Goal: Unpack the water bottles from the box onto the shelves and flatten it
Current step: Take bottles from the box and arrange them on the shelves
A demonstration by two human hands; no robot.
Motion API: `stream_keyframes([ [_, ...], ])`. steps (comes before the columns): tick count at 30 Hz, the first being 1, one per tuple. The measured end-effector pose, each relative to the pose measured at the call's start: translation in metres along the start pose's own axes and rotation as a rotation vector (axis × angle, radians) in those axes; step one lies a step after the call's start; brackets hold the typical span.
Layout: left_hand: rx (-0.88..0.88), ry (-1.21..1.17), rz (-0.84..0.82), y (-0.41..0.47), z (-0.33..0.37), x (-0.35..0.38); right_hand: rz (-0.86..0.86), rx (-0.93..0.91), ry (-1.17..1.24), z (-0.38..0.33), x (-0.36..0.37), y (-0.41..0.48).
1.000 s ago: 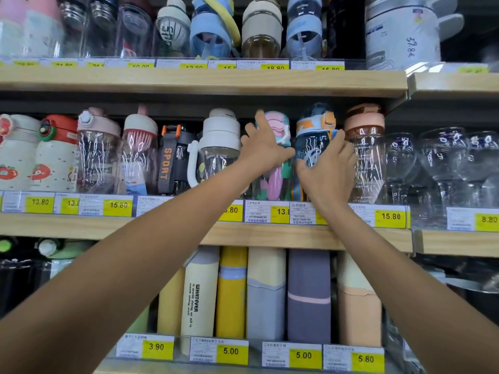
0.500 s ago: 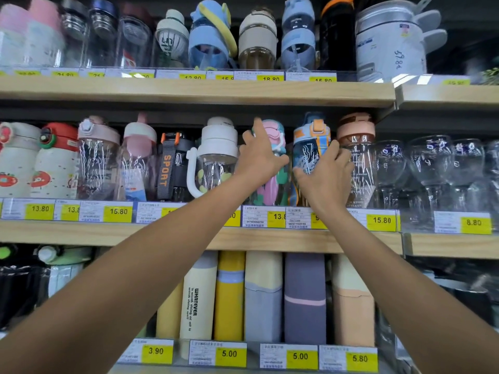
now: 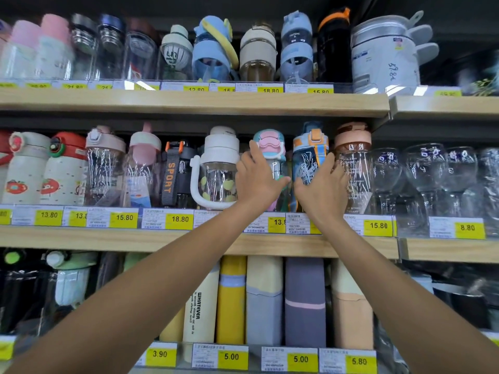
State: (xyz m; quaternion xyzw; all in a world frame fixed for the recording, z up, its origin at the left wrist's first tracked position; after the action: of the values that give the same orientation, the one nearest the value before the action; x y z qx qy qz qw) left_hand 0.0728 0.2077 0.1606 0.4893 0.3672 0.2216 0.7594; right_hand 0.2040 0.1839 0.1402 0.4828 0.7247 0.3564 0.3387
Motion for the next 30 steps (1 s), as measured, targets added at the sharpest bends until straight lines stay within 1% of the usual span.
stream_keyframes([
  [8,-0.027,-0.064,-0.077,-0.008,0.006,-0.003,-0.025,0.042,0.003,0.002,-0.002,-0.003],
  [20,-0.027,-0.089,-0.066,-0.017,0.008,-0.009,-0.044,0.043,0.001,0.003,-0.004,-0.006],
  [22,-0.018,-0.086,-0.028,-0.022,0.009,-0.012,-0.035,0.028,0.025,0.005,-0.007,-0.011],
  [25,0.011,-0.118,0.077,-0.035,0.015,-0.017,-0.007,0.002,0.030,0.006,-0.013,-0.022],
  [27,0.033,-0.199,0.128,-0.046,0.022,-0.020,0.020,-0.034,0.042,0.006,-0.021,-0.030],
  [30,0.058,-0.352,0.153,-0.066,0.032,-0.020,0.045,-0.071,0.095,0.013,-0.037,-0.045],
])
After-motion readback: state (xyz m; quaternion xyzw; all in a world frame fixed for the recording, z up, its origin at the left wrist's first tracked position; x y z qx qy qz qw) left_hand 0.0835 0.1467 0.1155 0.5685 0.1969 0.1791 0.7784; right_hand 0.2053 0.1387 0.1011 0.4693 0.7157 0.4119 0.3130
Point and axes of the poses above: each hand's wrist, its own y-axis towards the middle knuckle, its own x-axis out of the palm, z = x × y, the point moved 4 cm from there along y, towards the middle knuckle, and after that the axes turned 6 degrees about x, right-handed, at the moved point
